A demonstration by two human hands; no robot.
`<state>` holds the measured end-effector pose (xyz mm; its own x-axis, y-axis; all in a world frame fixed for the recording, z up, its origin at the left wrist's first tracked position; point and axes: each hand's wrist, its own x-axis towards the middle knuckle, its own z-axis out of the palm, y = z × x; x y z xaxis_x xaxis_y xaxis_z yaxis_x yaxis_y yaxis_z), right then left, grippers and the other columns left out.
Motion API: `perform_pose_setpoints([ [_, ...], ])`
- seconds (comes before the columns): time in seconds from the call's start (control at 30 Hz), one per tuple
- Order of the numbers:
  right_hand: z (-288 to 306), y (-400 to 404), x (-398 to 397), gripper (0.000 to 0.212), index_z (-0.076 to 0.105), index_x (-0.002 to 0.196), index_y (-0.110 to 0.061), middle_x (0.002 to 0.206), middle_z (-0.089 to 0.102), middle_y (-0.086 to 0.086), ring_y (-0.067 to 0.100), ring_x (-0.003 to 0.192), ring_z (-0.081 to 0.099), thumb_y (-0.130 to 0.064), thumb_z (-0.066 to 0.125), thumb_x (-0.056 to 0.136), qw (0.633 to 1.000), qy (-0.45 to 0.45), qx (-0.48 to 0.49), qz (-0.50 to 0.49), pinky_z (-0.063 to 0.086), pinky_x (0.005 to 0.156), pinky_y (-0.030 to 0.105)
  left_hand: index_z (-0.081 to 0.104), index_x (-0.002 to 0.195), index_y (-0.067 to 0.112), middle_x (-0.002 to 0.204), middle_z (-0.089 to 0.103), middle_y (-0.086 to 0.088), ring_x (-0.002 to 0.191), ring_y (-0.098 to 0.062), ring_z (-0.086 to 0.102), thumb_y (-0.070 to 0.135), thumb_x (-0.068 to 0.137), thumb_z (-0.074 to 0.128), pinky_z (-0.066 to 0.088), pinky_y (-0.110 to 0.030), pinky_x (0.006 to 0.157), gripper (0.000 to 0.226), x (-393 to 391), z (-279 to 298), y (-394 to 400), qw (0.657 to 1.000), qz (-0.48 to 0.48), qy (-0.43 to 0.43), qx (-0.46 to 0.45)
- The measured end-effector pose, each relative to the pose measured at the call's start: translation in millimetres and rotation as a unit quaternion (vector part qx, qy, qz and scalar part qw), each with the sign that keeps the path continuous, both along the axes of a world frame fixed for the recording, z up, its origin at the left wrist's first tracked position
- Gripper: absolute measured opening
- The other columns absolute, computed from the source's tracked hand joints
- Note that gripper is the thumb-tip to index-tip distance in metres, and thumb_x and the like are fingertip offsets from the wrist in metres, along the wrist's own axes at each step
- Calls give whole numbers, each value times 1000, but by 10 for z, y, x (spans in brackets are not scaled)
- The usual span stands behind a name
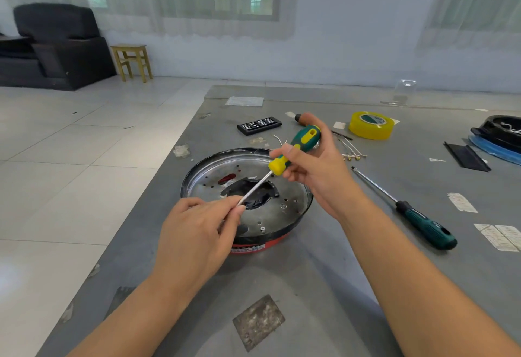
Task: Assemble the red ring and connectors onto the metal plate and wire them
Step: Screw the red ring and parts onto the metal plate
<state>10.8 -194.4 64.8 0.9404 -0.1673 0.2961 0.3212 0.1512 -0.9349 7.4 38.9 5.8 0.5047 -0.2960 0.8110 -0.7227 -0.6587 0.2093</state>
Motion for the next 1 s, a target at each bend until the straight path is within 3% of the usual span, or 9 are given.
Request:
perform_pose_setpoints([
  [0.07, -22, -11, 28, 68, 30, 152, -25, 94, 76, 18, 26, 63, 61, -9, 68, 97, 1000, 5, 4, -3, 55, 60, 30, 78, 111, 30, 68, 71, 15, 77, -12, 50, 40, 101, 51, 30, -12, 77, 31, -28, -19, 15, 999, -8, 39, 10],
  [0.2, -48, -51, 90, 57, 34, 144, -30, 90, 72, -2, 22, 67, 58, -11, 65, 100, 996, -39, -20, -80, 49, 53, 25, 77, 118, 26, 99, 76, 20, 97, -2, 61, 56, 100, 47, 38, -23, 92, 46, -90, -35, 48, 992, -34, 108, 51],
  [0.27, -61, -61, 112, 60, 32, 146, -35, 94, 66, 6, 12, 64, 60, -13, 65, 100, 993, -42, -30, -105, 52, 58, 23, 76, 114, 29, 105, 76, 20, 100, -1, 66, 64, 98, 46, 40, -28, 95, 49, -107, -36, 64, 988, -37, 124, 86],
  [0.33, -73, -65, 122, 60, 33, 146, -36, 94, 68, 1, 11, 75, 65, -19, 66, 100, 991, -41, -54, -115, 55, 69, 27, 76, 112, 32, 107, 75, 21, 101, -2, 69, 69, 97, 45, 42, -32, 98, 50, -100, -29, 85, 984, -44, 135, 112],
  [0.5, -65, -20, 114, 57, 34, 149, -30, 89, 63, 11, 13, 74, 63, -18, 63, 102, 989, -51, -83, -113, 54, 64, 24, 80, 107, 37, 119, 73, 23, 112, -1, 68, 69, 97, 49, 49, -37, 92, 45, -63, -56, 118, 976, -60, 104, 181],
  [0.8, -86, 40, 133, 59, 34, 148, -37, 87, 70, -1, 7, 79, 69, -23, 65, 100, 983, -65, -118, -125, 54, 66, 21, 82, 101, 33, 113, 76, 18, 103, -7, 73, 60, 95, 54, 54, -39, 76, 40, -71, -74, 99, 979, -46, 68, 189],
  [1.0, -74, 30, 134, 59, 35, 146, -44, 91, 69, 4, 12, 83, 70, -28, 66, 98, 983, -73, -113, -128, 57, 72, 29, 82, 101, 33, 113, 76, 18, 105, -6, 73, 60, 95, 54, 53, -39, 78, 39, -54, -73, 111, 978, -47, 70, 189],
])
